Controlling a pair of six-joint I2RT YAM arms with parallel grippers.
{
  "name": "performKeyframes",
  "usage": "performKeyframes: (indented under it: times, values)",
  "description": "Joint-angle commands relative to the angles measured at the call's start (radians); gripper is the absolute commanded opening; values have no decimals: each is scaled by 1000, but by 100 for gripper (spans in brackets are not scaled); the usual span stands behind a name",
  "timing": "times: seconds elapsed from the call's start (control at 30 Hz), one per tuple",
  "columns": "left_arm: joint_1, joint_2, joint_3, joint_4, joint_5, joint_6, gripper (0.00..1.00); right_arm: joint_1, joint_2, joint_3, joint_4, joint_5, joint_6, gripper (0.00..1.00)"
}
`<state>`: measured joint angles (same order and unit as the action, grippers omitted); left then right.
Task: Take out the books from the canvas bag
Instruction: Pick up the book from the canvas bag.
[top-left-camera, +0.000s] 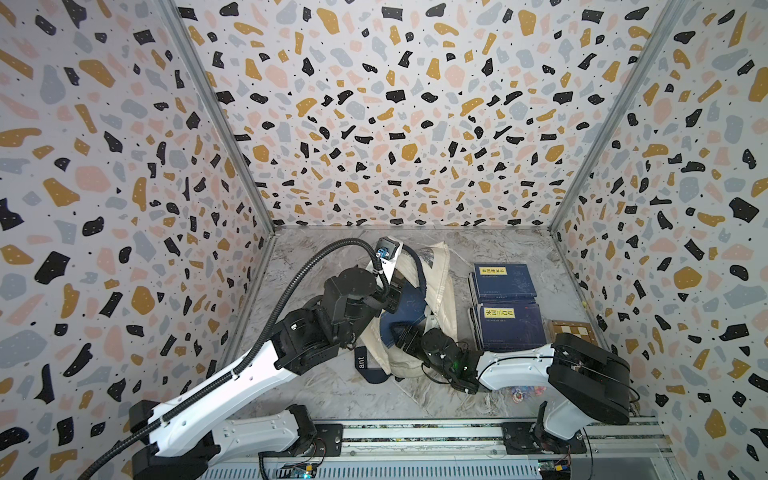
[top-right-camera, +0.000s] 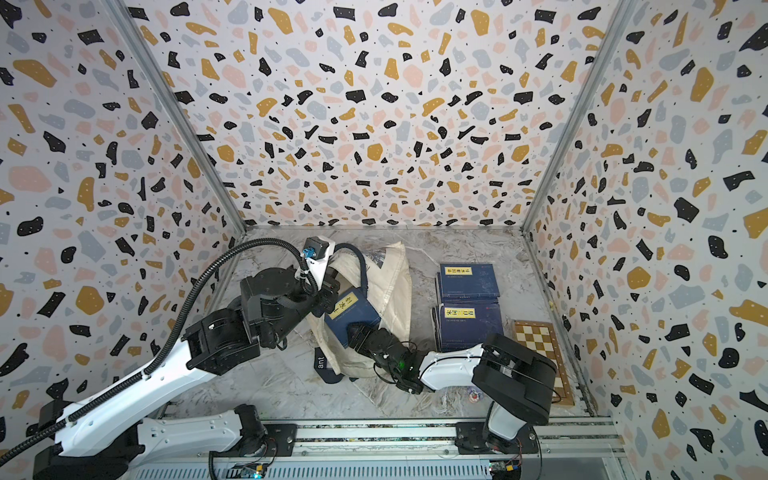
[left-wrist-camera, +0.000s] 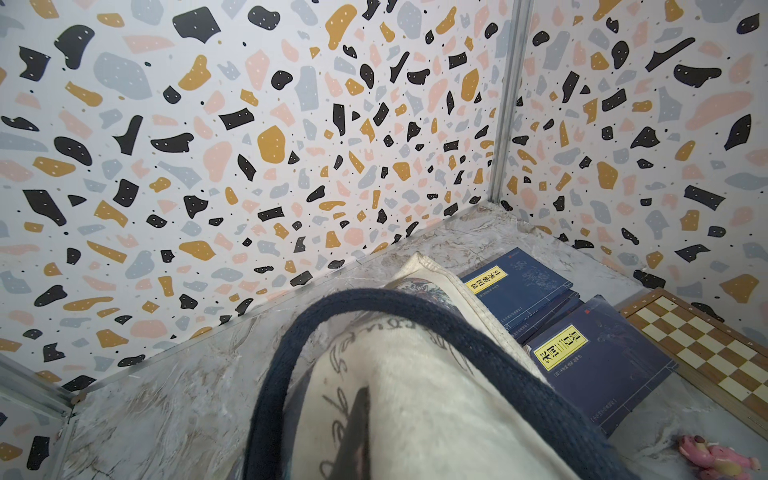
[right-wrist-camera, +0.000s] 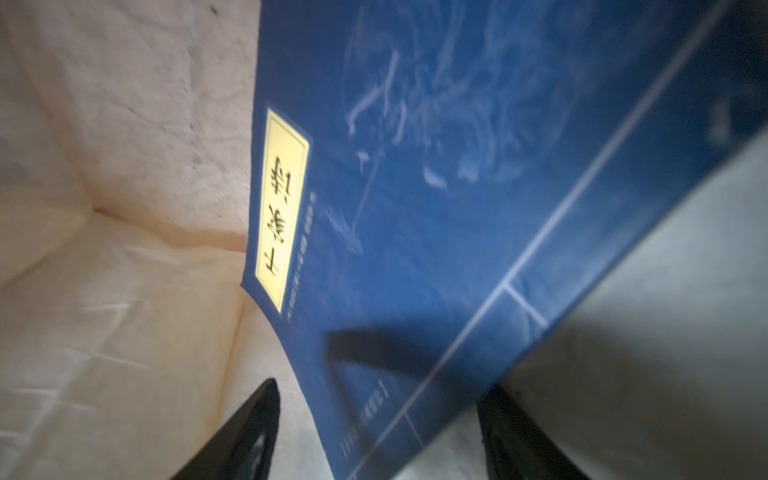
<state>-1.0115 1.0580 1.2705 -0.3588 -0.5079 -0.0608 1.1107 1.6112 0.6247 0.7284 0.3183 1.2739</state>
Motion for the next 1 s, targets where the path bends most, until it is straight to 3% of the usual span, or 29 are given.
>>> performKeyframes:
  times: [0.0, 0.17, 0.3, 0.5, 0.73, 0.97]
  values:
    - [-26, -37, -22, 119, -40, 10, 0, -31, 7, -25, 172, -26, -63, 71]
    - [-33, -50, -75, 108, -40, -16, 0, -58, -4, -27, 199, -20, -112, 65]
    - [-35, -55, -110, 107, -47, -25, 0, -81, 13, -42, 273, -56, -119, 50]
    - [-36, -41, -144, 111, -85, 11, 0, -84, 34, -17, 237, -68, -129, 27]
    - [-21, 14, -156, 114, -163, 114, 0, -84, 32, -20, 238, -119, -124, 0]
    - [92, 58, -196, 85, -103, 78, 0, -84, -73, -47, 173, -157, -200, 0]
